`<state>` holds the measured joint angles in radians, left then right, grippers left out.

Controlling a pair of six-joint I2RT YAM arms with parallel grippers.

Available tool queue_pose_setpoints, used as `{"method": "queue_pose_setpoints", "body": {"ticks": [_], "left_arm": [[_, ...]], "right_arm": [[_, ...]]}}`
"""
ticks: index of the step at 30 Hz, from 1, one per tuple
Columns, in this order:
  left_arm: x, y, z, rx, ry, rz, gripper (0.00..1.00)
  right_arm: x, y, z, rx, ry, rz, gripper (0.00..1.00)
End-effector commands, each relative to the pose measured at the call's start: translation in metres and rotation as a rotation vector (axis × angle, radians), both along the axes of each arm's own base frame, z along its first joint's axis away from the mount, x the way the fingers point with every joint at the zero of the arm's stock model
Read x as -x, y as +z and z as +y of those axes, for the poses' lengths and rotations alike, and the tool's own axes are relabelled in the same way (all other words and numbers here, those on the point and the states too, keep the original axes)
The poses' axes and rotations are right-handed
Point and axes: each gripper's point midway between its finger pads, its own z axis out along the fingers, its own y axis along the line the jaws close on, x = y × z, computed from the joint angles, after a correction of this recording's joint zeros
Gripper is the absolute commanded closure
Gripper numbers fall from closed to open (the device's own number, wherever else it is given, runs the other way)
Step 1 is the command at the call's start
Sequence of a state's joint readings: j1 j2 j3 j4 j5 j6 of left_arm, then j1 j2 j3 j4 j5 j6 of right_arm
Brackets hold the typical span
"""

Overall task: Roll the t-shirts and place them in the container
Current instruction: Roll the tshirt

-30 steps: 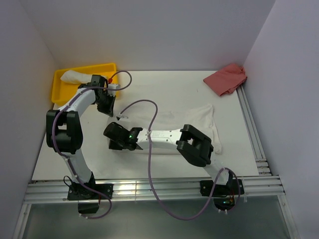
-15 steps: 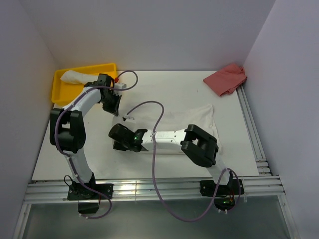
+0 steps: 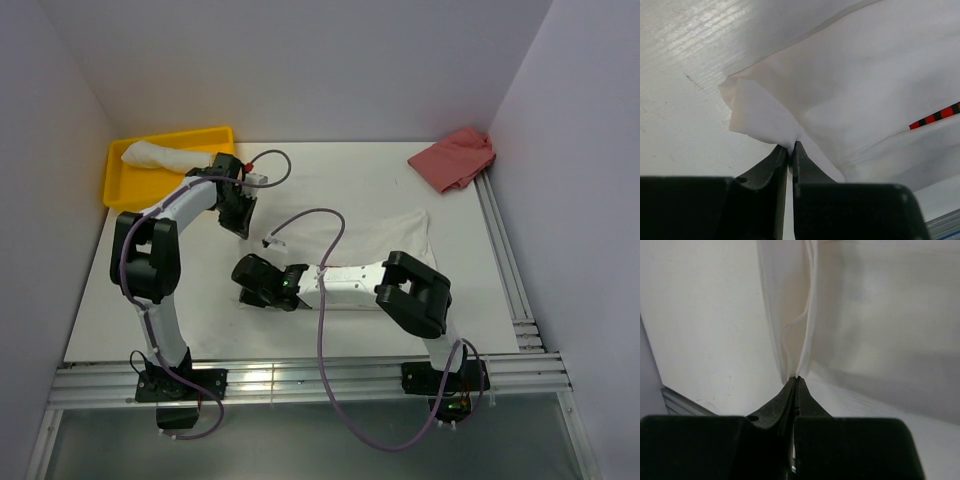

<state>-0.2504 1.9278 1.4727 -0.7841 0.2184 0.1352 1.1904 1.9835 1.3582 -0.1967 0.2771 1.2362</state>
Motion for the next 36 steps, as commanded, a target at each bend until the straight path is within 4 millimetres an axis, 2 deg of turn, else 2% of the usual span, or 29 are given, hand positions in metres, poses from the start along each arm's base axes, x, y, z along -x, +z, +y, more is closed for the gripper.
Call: {"method": "queue_pose_setpoints", "body": {"ticks": [1,6,12,16,21,27,29,30,33,34,36], "left_arm": [[-0.012,0.006,-0.008,0.011,0.004,-0.039,0.87],[-0.012,0.002,-0.016,0.014,-0.012,-0.036,0.82],[-0.01,-0.001,-0.025,0.027,-0.034,-0.033,0.67],[-0.01,0.0,-0.029,0.035,-0.054,-0.039,0.52],[-0.017,0.017,-0.034,0.06,-0.07,-0.084,0.38],[-0.028,0.053,-0.044,0.119,-0.102,-0.154,0.32],[-0.03,0.06,-0.045,0.133,-0.104,-0.164,0.32],[-0.03,0.064,-0.046,0.139,-0.106,-0.167,0.26],[-0.029,0.068,-0.04,0.149,-0.095,-0.176,0.28],[-0.032,0.07,-0.035,0.15,-0.082,-0.185,0.29],[-0.03,0.071,-0.028,0.158,-0.063,-0.188,0.31]], "right_arm": [[-0.008,0.019,-0.007,-0.046,-0.06,-0.024,1.0],[-0.005,0.008,-0.023,-0.022,-0.097,-0.008,1.0],[-0.002,0.001,-0.033,0.012,-0.114,0.002,0.99],[-0.002,0.0,-0.033,0.014,-0.118,0.009,0.96],[-0.001,-0.002,-0.036,0.025,-0.124,0.014,0.97],[-0.001,-0.001,-0.038,0.031,-0.133,0.019,0.97],[0.0,-0.001,-0.041,0.036,-0.137,0.019,0.94],[0.0,-0.002,-0.043,0.04,-0.144,0.02,0.93],[0.001,0.0,-0.045,0.039,-0.152,0.021,0.86],[0.0,0.002,-0.046,0.04,-0.155,0.018,0.79],[-0.001,0.006,-0.045,0.038,-0.156,0.013,0.71]]}}
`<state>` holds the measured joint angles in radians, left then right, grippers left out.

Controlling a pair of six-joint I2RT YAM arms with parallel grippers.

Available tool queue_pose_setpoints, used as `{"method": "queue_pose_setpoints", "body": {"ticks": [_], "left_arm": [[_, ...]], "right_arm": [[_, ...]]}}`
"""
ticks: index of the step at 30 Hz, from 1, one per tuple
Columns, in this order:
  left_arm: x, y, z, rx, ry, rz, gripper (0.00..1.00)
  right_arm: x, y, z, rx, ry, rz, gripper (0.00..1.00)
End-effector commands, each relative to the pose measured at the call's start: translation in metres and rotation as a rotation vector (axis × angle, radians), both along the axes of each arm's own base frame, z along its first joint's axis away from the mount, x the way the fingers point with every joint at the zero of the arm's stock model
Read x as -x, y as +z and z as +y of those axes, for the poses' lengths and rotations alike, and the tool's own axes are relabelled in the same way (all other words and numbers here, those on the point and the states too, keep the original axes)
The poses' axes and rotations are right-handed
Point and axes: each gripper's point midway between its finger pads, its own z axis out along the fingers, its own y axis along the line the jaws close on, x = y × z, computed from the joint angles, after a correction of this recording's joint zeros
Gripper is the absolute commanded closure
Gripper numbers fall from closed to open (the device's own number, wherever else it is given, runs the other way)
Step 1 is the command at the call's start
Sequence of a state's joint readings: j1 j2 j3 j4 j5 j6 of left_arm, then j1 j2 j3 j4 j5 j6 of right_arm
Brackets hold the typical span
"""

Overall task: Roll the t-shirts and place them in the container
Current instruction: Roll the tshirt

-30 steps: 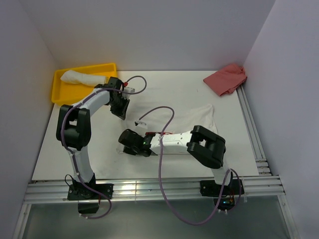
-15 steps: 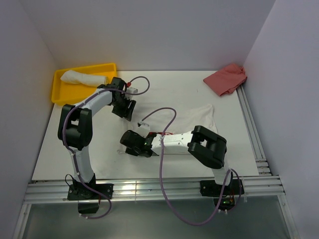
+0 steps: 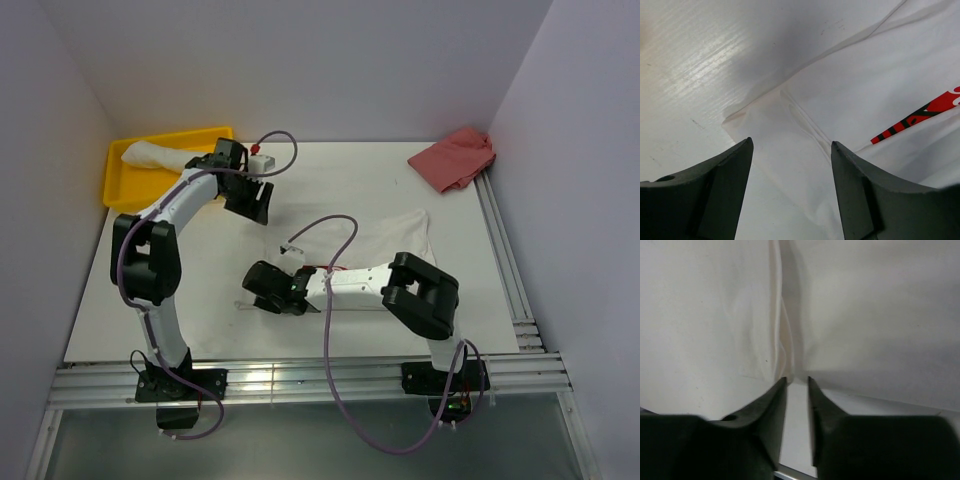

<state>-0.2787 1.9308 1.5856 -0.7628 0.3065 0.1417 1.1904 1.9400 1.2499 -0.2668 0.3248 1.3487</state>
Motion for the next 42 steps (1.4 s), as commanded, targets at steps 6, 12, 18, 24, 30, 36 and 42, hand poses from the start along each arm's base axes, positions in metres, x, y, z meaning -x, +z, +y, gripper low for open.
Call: {"method": "queue_pose_setpoints", "body": {"ticks": [6,12,18,24,30,36,42], "left_arm": [[-0.003,0.031,0.051,0.106,0.076,-0.082,0.36],[0.003,0.004,0.064,0.142,0.084,-0.026,0.4],[0.003,-0.005,0.051,0.252,0.067,0.01,0.39],[0.005,-0.032,0.042,0.317,0.076,0.103,0.39],[0.004,-0.046,0.037,0.353,0.101,0.123,0.37],[0.009,-0.057,0.036,0.367,0.114,0.141,0.35],[0.013,-0.062,0.035,0.375,0.122,0.157,0.36]], "right_arm": [[-0.014,0.043,-0.016,0.01,-0.078,-0.077,0.59],[-0.02,0.068,-0.008,0.061,-0.055,-0.144,0.59],[-0.028,0.068,0.031,0.121,0.023,-0.156,0.6],[-0.041,0.061,0.053,0.173,0.059,-0.173,0.55],[-0.05,0.042,0.058,0.265,0.07,-0.182,0.52],[-0.04,0.019,0.052,0.311,0.084,-0.144,0.49],[-0.028,0.005,0.049,0.35,0.112,-0.12,0.46]]}}
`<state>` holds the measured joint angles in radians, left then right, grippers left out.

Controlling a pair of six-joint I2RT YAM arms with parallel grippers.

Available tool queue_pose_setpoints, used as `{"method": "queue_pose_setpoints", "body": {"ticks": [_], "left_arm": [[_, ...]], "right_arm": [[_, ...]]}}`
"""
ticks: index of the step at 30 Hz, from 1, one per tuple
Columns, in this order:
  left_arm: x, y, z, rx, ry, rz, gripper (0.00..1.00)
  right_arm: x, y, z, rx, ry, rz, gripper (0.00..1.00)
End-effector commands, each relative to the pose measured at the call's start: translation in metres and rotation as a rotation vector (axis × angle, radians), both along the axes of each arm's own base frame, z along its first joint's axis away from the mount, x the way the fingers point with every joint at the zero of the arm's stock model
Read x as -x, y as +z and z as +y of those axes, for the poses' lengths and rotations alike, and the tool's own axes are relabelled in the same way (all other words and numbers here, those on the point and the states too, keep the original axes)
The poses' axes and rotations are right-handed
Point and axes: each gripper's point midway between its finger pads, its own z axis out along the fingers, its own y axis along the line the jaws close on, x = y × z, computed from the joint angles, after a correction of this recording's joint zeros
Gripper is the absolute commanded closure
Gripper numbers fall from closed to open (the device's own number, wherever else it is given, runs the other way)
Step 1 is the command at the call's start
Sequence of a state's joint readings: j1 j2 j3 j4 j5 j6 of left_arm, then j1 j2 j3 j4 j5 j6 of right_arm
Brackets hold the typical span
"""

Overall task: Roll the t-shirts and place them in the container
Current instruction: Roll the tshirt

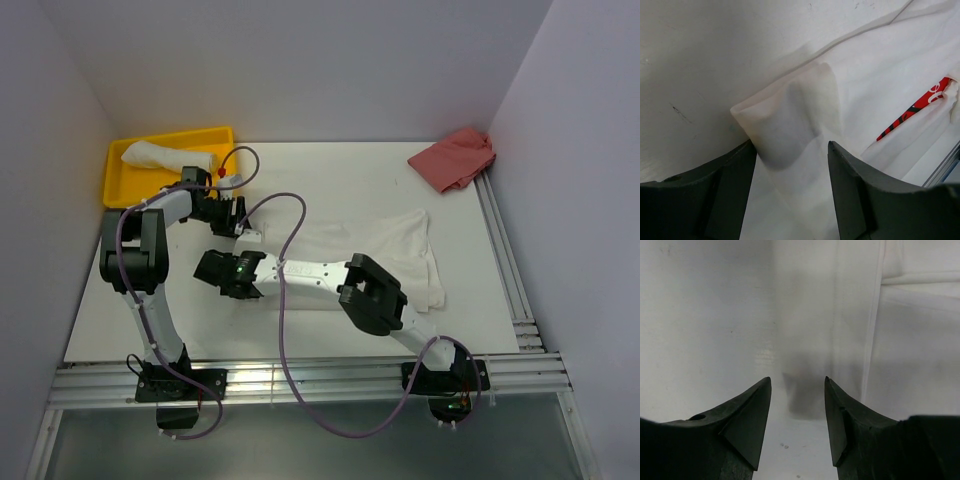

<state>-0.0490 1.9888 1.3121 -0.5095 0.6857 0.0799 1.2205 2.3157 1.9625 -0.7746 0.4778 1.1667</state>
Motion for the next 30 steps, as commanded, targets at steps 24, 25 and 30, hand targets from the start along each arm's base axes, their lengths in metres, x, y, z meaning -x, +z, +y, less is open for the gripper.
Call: {"method": "queue_pose_setpoints", "body": {"ticks": [24,25,30], "left_arm": [[0.007,-0.009,0.001,-0.014,0.032,0.032,1.0],[0.005,-0.006,0.007,-0.048,0.045,0.013,1.0],[0.012,-0.003,0.031,-0.194,0.085,-0.001,1.0]], "right_arm": [[0.043,-0.049,-0.003,0.08,0.118,0.137,0.85],[0.048,-0.053,-0.006,0.084,0.135,0.143,0.87],[0.077,-0.026,0.01,-0.078,0.263,0.15,0.97]]}}
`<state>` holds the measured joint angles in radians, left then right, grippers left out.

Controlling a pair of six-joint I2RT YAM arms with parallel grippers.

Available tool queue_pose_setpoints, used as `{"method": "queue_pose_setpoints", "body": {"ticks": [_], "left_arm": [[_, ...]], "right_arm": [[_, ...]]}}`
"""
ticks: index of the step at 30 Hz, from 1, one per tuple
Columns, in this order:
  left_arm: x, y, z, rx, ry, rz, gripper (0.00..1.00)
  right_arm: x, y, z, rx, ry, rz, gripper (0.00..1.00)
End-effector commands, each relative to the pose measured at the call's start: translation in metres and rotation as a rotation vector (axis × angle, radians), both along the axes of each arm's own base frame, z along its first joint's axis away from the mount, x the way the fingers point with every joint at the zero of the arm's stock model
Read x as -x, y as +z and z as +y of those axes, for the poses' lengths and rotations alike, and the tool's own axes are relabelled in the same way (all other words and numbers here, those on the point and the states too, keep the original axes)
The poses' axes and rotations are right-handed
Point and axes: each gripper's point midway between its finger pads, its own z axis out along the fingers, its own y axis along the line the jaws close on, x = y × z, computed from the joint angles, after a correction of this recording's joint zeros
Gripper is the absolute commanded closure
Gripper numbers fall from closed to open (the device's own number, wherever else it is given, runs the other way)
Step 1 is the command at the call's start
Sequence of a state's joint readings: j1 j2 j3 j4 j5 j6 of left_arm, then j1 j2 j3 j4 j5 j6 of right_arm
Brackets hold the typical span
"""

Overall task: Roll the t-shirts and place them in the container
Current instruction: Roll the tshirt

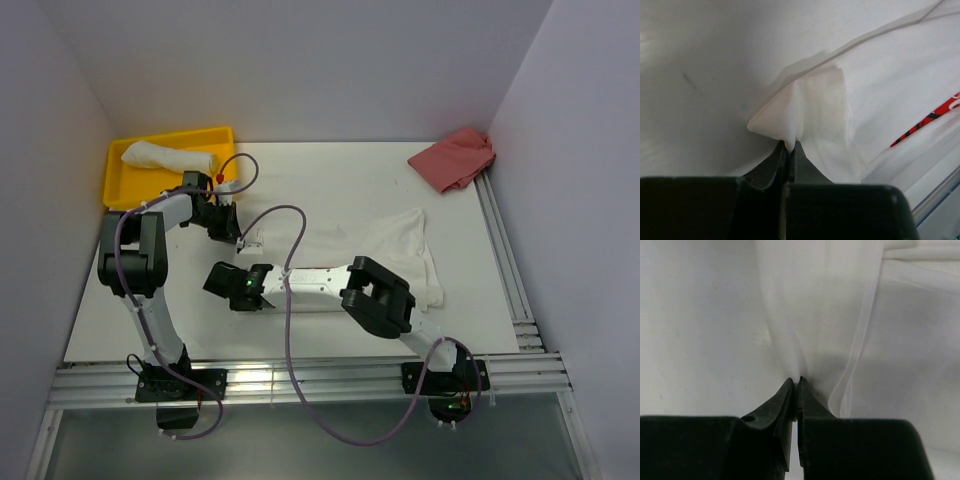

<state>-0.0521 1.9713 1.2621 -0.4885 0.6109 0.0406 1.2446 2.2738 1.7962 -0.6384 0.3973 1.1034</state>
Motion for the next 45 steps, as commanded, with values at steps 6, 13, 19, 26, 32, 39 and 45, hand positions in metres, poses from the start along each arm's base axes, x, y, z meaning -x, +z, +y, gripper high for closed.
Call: {"method": "queue_pose_setpoints", "body": {"ticks": [6,13,19,26,32,39,45], "left_arm": [[0.019,0.012,0.046,-0.27,0.051,-0.04,1.0],[0.024,0.016,0.061,-0.357,0.069,-0.038,1.0],[0.014,0.023,0.058,-0.424,0.059,-0.043,1.0],[0.008,0.026,0.042,-0.506,0.01,-0.043,1.0],[0.005,0.019,0.034,-0.551,-0.018,-0.017,1.0],[0.003,0.014,0.028,-0.592,-0.03,-0.011,1.0],[0.002,0.013,0.023,-0.62,-0.037,-0.01,1.0]], "right_arm": [[0.068,0.015,0.019,-0.167,0.214,0.101,0.98],[0.081,0.018,0.026,-0.266,0.221,0.138,0.97],[0.079,0.019,0.025,-0.336,0.193,0.158,0.94],[0.081,0.014,0.019,-0.415,0.173,0.203,0.91],[0.074,0.023,0.015,-0.422,0.152,0.176,0.76],[0.065,0.033,0.014,-0.413,0.122,0.154,0.63],[0.047,0.055,0.004,-0.367,0.074,0.061,0.52]]}}
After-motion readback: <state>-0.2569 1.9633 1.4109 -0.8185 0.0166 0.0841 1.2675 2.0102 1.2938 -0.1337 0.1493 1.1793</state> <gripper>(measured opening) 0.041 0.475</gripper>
